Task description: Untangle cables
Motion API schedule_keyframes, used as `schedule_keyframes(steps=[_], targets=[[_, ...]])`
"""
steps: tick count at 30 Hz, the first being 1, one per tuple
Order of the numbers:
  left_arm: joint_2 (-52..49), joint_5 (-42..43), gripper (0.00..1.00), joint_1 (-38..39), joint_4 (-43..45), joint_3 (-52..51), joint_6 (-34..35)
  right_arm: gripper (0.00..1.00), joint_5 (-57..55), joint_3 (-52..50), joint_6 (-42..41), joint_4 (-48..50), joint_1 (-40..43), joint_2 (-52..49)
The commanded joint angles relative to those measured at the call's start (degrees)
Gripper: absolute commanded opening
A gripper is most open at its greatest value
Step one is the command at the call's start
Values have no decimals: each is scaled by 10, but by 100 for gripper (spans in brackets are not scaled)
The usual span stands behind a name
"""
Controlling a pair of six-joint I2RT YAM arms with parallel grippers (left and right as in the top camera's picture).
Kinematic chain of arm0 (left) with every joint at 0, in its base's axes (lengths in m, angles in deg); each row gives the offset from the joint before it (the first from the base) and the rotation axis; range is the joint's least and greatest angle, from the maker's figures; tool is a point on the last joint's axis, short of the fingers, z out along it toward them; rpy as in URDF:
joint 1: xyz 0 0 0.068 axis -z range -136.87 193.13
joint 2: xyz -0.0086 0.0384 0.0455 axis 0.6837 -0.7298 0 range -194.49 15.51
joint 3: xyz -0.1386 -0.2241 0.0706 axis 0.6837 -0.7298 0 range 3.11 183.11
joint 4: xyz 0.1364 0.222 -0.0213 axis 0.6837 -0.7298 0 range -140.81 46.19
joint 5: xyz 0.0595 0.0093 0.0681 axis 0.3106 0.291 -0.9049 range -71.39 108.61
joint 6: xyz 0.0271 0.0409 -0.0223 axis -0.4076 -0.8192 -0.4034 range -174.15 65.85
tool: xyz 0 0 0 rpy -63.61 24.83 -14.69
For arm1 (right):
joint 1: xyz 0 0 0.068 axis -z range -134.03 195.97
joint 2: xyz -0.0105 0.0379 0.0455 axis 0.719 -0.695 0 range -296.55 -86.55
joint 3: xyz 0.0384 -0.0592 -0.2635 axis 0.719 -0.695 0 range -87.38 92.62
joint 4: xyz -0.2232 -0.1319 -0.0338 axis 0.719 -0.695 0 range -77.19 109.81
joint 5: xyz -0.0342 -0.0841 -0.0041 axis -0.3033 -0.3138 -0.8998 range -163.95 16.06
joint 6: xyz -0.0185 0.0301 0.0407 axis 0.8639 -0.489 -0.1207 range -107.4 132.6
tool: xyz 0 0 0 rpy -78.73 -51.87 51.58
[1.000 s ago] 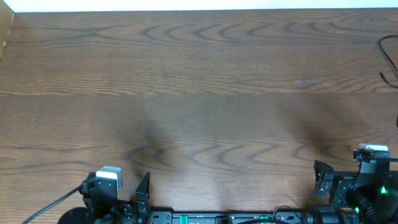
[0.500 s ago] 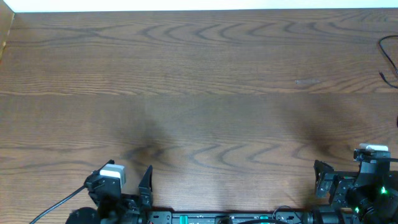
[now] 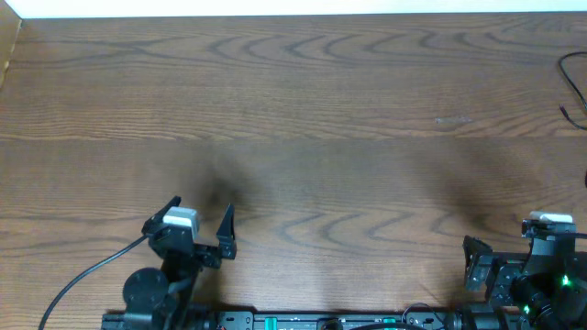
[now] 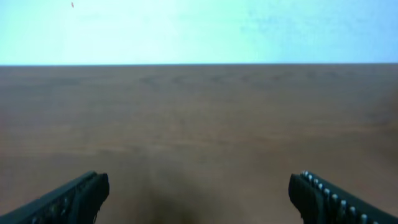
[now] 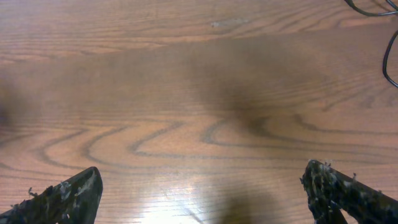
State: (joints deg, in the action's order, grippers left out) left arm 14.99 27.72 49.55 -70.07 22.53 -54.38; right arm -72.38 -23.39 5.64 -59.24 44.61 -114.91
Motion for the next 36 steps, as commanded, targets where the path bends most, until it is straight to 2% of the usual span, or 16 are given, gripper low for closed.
schedule_keyframes(steps=[1, 8, 16, 20, 36], targets=[[4, -8, 98, -3, 59, -56, -2, 99, 1, -1, -3, -1, -3, 3], [4, -18, 98, -3, 178, -148, -1, 99, 1, -1, -3, -1, -3, 3], [4, -43, 98, -3, 203, -166, -2, 99, 1, -1, -3, -1, -3, 3], [4, -53, 98, -3, 257, -193, -2, 99, 1, -1, -3, -1, -3, 3], [4, -35, 98, -28, 227, -192, -12, 99, 1, -1, -3, -1, -3, 3]])
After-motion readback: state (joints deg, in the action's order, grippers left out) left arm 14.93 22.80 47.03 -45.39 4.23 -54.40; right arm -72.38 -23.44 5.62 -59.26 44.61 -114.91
